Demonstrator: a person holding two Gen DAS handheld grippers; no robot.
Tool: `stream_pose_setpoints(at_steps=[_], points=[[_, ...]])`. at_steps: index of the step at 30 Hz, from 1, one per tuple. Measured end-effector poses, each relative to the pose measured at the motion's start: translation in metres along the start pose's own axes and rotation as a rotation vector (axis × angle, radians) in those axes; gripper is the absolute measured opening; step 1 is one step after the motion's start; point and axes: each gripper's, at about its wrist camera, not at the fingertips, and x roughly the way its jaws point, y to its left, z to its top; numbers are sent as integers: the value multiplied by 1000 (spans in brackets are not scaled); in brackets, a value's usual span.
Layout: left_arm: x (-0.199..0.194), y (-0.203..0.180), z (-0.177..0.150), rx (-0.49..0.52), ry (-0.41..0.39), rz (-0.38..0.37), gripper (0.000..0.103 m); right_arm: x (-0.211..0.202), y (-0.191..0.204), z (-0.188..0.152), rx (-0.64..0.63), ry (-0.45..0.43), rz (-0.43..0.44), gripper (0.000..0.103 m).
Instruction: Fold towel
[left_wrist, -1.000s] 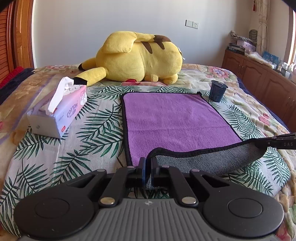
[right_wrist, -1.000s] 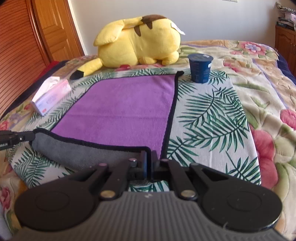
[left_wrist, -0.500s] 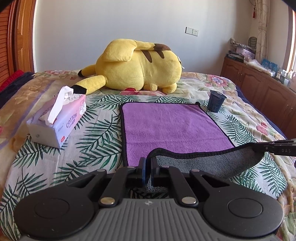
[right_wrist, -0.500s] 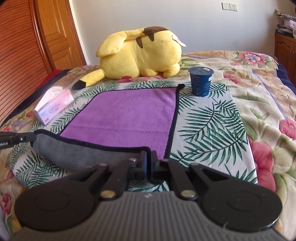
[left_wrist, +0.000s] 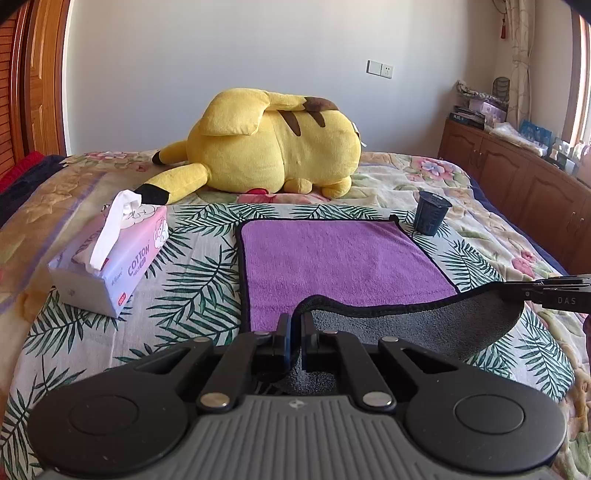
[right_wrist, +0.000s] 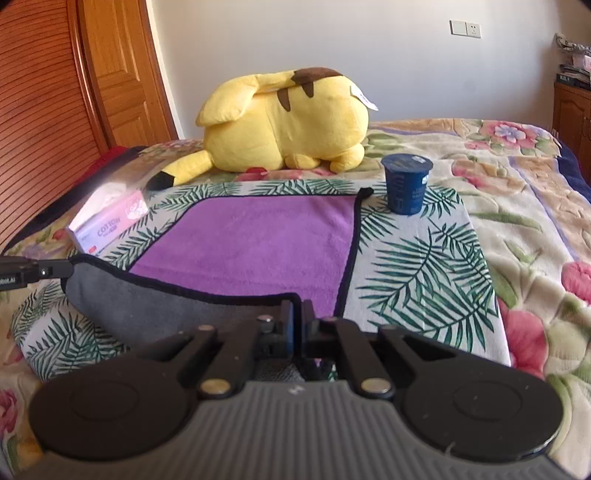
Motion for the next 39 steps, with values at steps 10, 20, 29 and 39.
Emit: stream_pose_setpoints(at_steps=[10,20,29,39], points=[[8,5,14,15,-6,10,0,5,3,14,-38,-11,-21,4],[12,5,39,17,-17,0,0,9,2,33,-70,-27,-29,4],[16,4,59,53,-28,3,0,16,2,43,-95,-33,-33,4],[28,11,74,58,-43,23,0,27,-4,64,-142,-63,-46,4]])
